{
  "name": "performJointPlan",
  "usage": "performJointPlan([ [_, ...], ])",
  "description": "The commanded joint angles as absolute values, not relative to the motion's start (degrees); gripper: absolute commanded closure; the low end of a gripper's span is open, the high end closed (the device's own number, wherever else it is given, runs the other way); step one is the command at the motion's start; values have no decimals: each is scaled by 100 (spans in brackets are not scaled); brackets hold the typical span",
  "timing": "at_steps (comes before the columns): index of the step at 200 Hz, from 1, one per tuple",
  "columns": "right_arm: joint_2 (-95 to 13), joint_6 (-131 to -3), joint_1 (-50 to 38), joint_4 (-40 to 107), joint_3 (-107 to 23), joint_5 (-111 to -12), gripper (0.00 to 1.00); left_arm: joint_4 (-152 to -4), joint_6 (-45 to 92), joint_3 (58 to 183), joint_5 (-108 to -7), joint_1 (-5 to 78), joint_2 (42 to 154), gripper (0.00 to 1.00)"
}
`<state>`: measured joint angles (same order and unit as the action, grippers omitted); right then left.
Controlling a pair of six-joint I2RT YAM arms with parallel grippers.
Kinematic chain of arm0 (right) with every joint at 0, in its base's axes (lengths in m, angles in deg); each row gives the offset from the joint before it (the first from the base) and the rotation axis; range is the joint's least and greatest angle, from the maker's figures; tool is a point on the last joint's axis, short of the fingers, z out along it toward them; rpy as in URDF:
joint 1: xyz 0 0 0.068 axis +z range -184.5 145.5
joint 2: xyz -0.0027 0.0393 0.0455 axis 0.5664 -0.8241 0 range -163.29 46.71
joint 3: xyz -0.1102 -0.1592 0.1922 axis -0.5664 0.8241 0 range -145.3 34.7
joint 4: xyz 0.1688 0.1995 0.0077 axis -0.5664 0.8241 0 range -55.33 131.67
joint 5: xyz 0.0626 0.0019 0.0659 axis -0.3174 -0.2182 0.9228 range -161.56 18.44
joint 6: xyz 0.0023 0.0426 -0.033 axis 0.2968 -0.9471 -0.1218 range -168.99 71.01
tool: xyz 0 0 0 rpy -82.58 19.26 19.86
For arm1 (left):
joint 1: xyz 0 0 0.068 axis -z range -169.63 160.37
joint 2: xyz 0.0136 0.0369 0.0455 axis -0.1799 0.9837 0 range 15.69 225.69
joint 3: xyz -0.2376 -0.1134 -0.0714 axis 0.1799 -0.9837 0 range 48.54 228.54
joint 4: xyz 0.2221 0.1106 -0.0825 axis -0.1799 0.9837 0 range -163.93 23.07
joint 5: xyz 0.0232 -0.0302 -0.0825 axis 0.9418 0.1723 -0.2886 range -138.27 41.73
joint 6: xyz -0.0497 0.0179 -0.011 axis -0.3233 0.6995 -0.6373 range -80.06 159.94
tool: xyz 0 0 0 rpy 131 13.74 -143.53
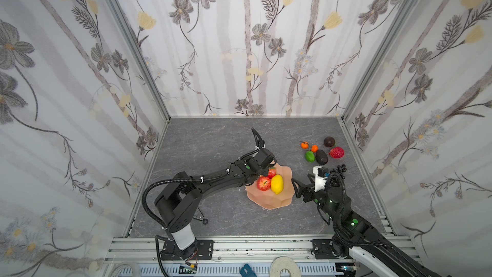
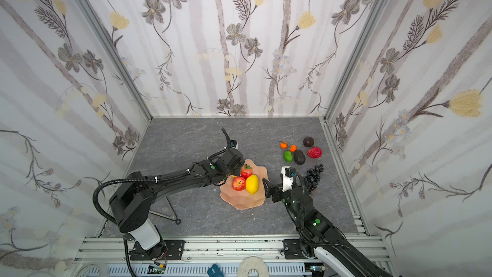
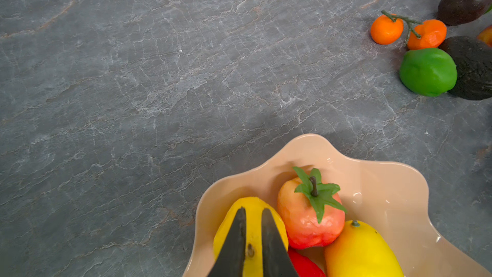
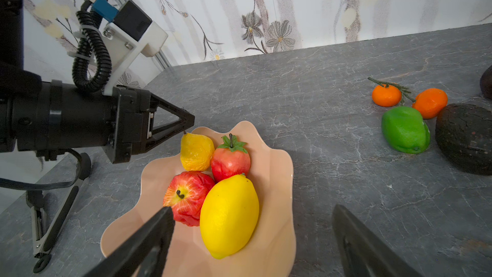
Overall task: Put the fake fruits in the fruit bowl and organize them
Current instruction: 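Lower the yellow pear into the bowl and open the left gripper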
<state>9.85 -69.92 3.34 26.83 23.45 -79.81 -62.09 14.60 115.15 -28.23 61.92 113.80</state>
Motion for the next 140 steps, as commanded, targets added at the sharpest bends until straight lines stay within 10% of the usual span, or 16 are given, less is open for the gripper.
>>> performJointPlan([
  [1,984,-6990,325,2535,2323,-7990,8,-6186,1359,11543,-2826,6185,11395,76],
  [140,1299,-7640,-231,3705,1861,-8285,1,-6139,1382,11359,-2791,6181,10411,18],
])
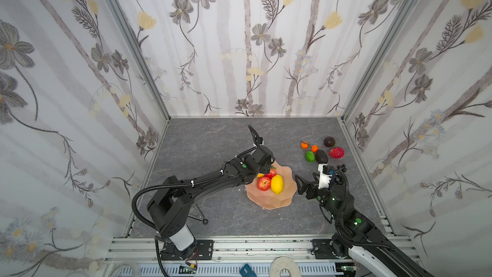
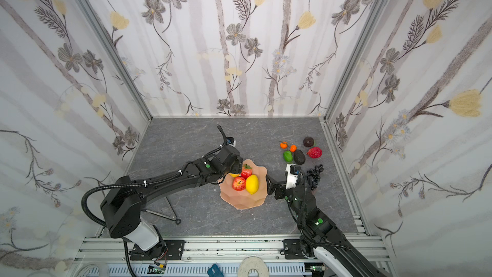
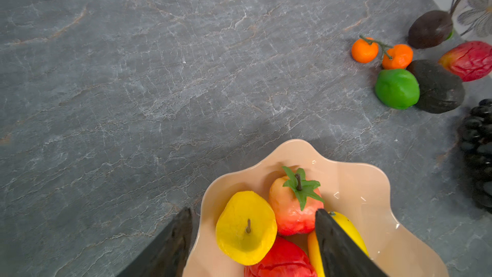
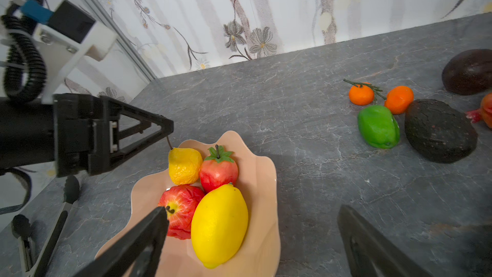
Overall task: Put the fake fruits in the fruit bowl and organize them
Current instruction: 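Lower the yellow pear into the bowl and open the left gripper, then withdraw the left gripper while the right gripper moves toward the red wrinkled fruit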
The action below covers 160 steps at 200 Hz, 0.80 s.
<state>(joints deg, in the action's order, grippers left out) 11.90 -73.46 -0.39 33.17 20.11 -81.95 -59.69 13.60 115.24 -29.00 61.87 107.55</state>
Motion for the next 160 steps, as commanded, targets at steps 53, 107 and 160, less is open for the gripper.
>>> performJointPlan([
  [53,1204,-7754,-740,4318,1383,-8166,0,-6418,1396,10686,-2533,6010,9354,10],
  [107,561,-7812,-1578,4618,762,-7838,0,-6551,1460,9864,-2154,5630,7940,4],
  [160,-663,-7698,-2663,4539,49,-7610,0,-6506,1458,9065,-1870,5224,6870,0],
])
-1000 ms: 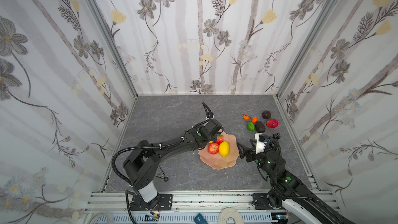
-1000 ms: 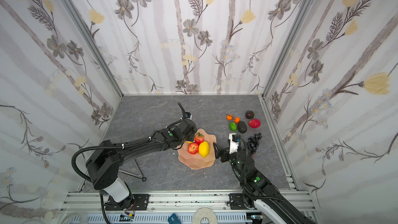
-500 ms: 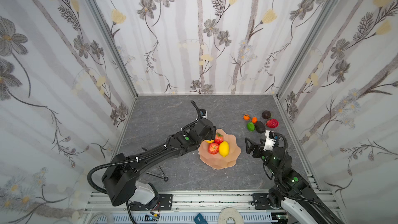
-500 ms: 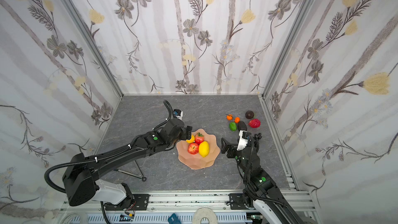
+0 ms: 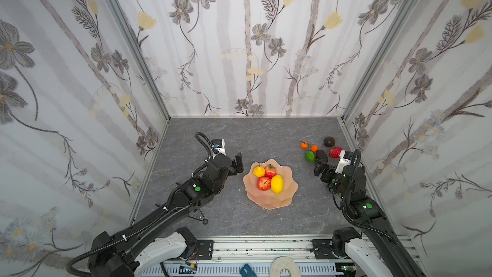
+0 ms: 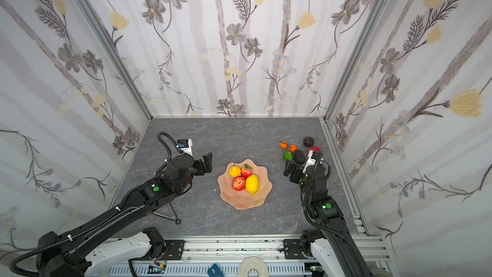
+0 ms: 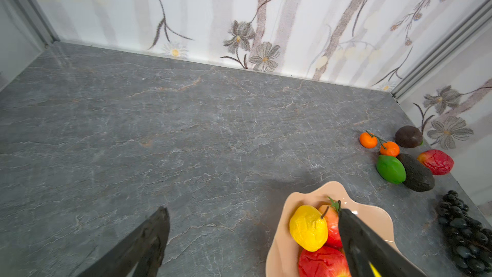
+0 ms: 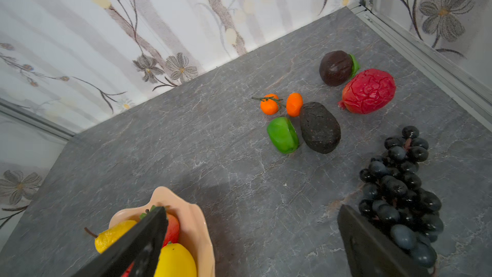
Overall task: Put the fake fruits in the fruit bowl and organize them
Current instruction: 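Withdraw the left gripper while the right gripper moves toward the red wrinkled fruit, then lower the open right gripper over the red wrinkled fruit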
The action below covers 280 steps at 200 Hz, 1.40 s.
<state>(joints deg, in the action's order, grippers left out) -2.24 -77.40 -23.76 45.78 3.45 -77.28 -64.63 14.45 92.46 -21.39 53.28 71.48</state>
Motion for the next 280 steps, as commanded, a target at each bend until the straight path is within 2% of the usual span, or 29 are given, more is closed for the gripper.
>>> performJointPlan([
  [1,-690,-7701,-2674,4535,32,-7616,0,-6501,1461,9051,-1867,5222,6852,0],
  [26,-1181,-7597,-2901,4383,-117,-8010,0,-6556,1483,8573,-1716,5175,6390,0],
  [42,-1757,-7662,-3230,4348,-378,-7782,0,-6714,1432,8290,-1788,5092,6181,0],
  [80,-3080,-7827,-3454,4307,-1184,-7901,0,-6741,1722,8141,-1978,4976,6315,0],
  [121,-4097,-7914,-4169,4248,-1849,-7926,0,-7108,2076,7886,-2153,4917,6263,0],
  [162,-5139,-8027,-4708,4129,-2346,-7465,0,-7421,2252,7757,-2266,4838,6390,0],
  [187,-5648,-8086,-5041,3985,-2547,-6859,0,-7585,2285,7721,-2382,4794,6538,0],
  [253,-6237,-8375,-5392,3446,-2584,-6048,1,-7724,2316,7587,-2495,4736,6546,0],
  [280,-6443,-8476,-5442,3257,-2612,-5878,5,-7770,2316,7585,-2523,4705,6626,0],
])
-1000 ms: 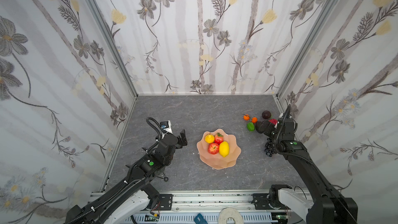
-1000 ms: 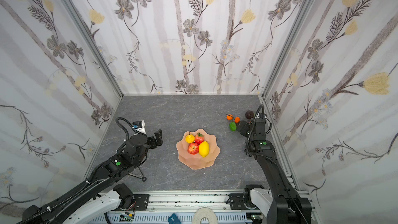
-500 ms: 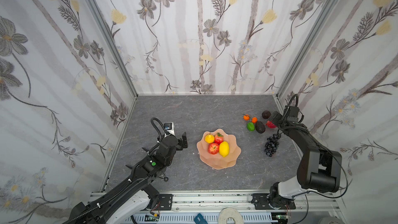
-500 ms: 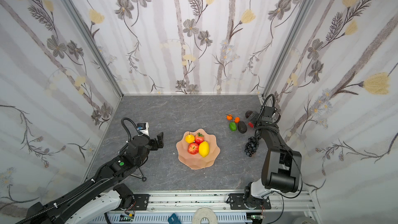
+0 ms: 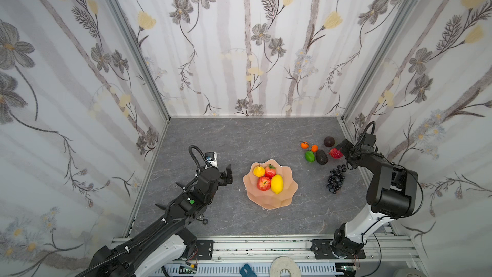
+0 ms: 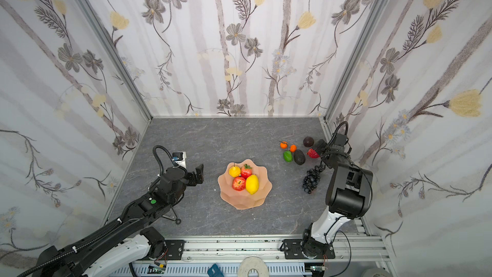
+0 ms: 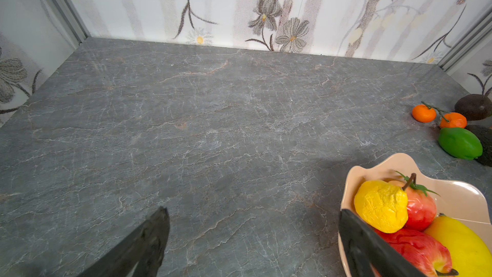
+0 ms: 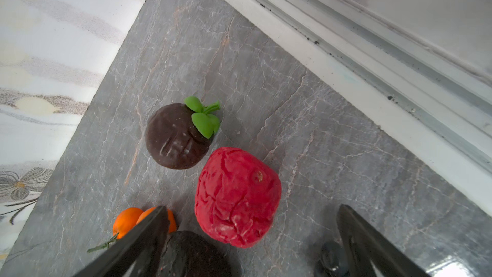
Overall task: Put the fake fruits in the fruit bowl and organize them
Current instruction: 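Lower the open right gripper over the red wrinkled fruit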
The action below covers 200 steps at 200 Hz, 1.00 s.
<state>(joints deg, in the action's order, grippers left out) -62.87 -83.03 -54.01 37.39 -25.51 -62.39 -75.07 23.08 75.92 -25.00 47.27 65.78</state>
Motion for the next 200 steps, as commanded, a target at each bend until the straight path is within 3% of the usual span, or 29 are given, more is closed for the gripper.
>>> performJointPlan([
  [1,-6454,-8481,-5444,3243,-2612,-5862,5,-7770,2316,7587,-2524,4704,6629,0],
  [150,-7045,-8696,-5505,3009,-2849,-5495,25,-7762,2272,7667,-2583,4678,6692,0],
  [176,-7036,-8696,-5497,3081,-2865,-5503,32,-7700,2281,7639,-2541,4681,6579,0],
  [200,-7065,-8661,-5499,3276,-2955,-5517,31,-7621,2281,7623,-2484,4676,6460,0],
])
